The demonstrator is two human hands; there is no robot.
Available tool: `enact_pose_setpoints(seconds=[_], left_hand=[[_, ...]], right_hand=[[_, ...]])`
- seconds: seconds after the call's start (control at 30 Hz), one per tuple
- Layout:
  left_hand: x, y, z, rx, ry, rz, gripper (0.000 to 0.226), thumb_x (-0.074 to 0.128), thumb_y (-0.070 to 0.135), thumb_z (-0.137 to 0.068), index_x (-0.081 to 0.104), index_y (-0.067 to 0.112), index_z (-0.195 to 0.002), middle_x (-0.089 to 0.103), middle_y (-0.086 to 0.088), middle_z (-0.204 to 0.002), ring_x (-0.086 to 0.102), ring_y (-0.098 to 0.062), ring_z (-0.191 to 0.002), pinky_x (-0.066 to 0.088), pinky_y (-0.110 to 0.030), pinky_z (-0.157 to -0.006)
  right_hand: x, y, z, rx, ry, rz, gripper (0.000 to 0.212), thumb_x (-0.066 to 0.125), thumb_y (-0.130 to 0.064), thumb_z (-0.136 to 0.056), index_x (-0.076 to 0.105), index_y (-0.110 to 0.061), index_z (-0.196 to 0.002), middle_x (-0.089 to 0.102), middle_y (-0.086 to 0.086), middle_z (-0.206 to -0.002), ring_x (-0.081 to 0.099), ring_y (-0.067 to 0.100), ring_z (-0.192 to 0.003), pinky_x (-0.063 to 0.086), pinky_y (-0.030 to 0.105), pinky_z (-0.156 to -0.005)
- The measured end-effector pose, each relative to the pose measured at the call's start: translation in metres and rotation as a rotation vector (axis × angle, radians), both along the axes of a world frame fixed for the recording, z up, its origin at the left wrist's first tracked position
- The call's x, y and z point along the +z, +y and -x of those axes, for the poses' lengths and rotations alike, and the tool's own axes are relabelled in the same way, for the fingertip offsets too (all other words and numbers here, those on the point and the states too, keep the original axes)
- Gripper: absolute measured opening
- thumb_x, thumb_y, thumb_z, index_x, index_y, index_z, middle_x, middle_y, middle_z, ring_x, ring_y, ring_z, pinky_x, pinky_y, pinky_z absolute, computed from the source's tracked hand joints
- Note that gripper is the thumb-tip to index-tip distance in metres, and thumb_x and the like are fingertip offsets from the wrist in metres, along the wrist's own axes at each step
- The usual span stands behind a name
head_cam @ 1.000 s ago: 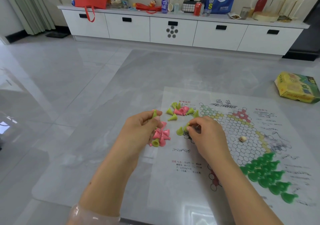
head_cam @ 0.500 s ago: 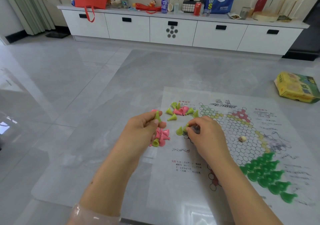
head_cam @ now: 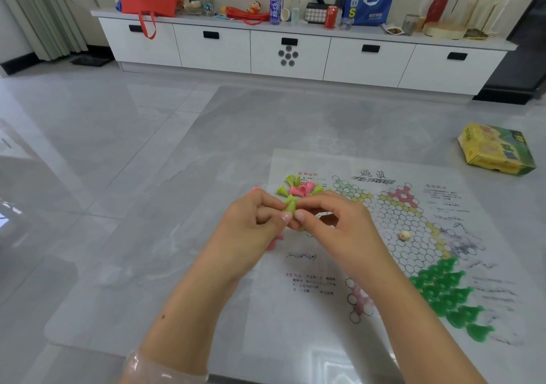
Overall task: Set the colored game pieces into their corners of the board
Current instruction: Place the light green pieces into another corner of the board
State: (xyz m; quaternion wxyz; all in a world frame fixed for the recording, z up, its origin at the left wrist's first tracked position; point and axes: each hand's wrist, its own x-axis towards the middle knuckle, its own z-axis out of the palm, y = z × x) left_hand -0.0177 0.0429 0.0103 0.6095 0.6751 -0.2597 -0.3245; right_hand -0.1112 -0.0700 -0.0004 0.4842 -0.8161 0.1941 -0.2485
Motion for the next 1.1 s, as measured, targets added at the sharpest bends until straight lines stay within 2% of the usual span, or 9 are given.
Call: enact_pose_setpoints(seconds=[0.1,0.3,0.43,0.53,0.67,0.77,0.9,1.03,1.1], left_hand=[[-0.001,0.001,0.000,-0.018,-0.030,-0.007,0.004,0.058,0.008,-0.087,0.057,0.011,-0.086,0.071,0.005,-0.065,0.057,-0.019,-0.073,0.045,-0.031,-0.069],[-0.004,0.000,-0.001,-0.033,-0.104,-0.057,0.010,0.059,0.007,-0.086,0.052,0.014,-0.086,0.071,0.007,-0.063,0.055,-0.022,-0.075,0.044,-0.036,-0.070],[0.000,0.003,0.001,-0.049,-0.162,-0.093,0.007,0.058,0.010,-0.087,0.053,0.014,-0.087,0.072,0.006,-0.067,0.060,-0.015,-0.074,0.051,-0.037,-0.077],[0.003,0.008,-0.008,0.089,-0.191,-0.088,0.011,0.050,0.010,-0.091,0.054,0.016,-0.082,0.071,0.004,-0.070,0.055,0.007,-0.052,0.047,-0.013,-0.054],[-0.006,0.022,-0.035,0.330,-0.404,-0.215,0.025,0.050,0.009,-0.088,0.054,0.028,-0.072,0.060,0.013,-0.076,0.048,0.001,-0.062,0.036,-0.017,-0.058],[-0.018,0.031,-0.039,0.200,-0.584,-0.382,0.023,0.058,0.016,-0.085,0.052,0.035,-0.074,0.057,0.012,-0.082,0.048,-0.010,-0.068,0.036,-0.019,-0.062],[-0.018,0.031,-0.030,0.055,-0.770,-0.465,0.013,0.065,0.022,-0.080,0.056,0.028,-0.087,0.053,0.006,-0.092,0.048,-0.013,-0.086,0.033,-0.023,-0.069],[-0.019,0.024,-0.019,-0.068,-0.893,-0.449,0.018,0.069,0.034,-0.074,0.056,0.025,-0.082,0.050,0.013,-0.082,0.047,-0.009,-0.083,0.030,-0.009,-0.062],[-0.022,0.016,-0.016,-0.100,-0.917,-0.504,0.020,0.068,0.037,-0.074,0.050,0.029,-0.073,0.045,0.016,-0.075,0.043,-0.010,-0.081,0.028,-0.013,-0.058]], right_hand=[[-0.002,0.000,0.002,0.012,-0.017,-0.043,0.009,0.067,-0.015,-0.080,0.071,-0.016,-0.088,0.068,0.000,-0.088,0.065,0.019,-0.082,0.052,0.043,-0.078],[0.001,0.001,0.005,0.042,-0.016,-0.074,0.005,0.066,-0.015,-0.081,0.070,-0.018,-0.082,0.070,-0.002,-0.079,0.065,0.019,-0.077,0.052,0.045,-0.077],[0.003,0.004,0.008,0.025,-0.009,0.022,0.006,0.066,-0.014,-0.081,0.069,-0.020,-0.082,0.068,-0.004,-0.081,0.063,0.009,-0.075,0.052,0.032,-0.071],[0.008,0.003,0.013,-0.074,-0.047,-0.001,0.016,0.065,-0.013,-0.081,0.067,-0.029,-0.079,0.068,-0.011,-0.079,0.060,0.002,-0.071,0.049,0.015,-0.065],[0.015,-0.006,0.027,-0.187,-0.038,-0.004,0.014,0.064,-0.018,-0.082,0.065,-0.031,-0.081,0.067,-0.014,-0.079,0.060,-0.003,-0.073,0.048,0.010,-0.068],[0.013,-0.010,0.037,-0.226,-0.028,-0.001,0.011,0.063,-0.019,-0.083,0.066,-0.030,-0.083,0.067,-0.013,-0.081,0.060,0.000,-0.075,0.049,0.011,-0.068],[0.008,-0.010,0.040,-0.234,-0.013,-0.006,0.015,0.063,-0.018,-0.083,0.063,-0.033,-0.079,0.066,-0.014,-0.079,0.060,-0.002,-0.074,0.046,0.006,-0.066],[0.008,-0.011,0.041,-0.220,-0.013,0.009,0.019,0.063,-0.017,-0.083,0.061,-0.035,-0.076,0.066,-0.014,-0.077,0.059,-0.001,-0.073,0.045,0.007,-0.065],[0.009,-0.013,0.042,-0.232,-0.019,0.000,0.021,0.063,-0.018,-0.083,0.060,-0.037,-0.074,0.066,-0.015,-0.077,0.059,-0.001,-0.073,0.045,0.006,-0.063]])
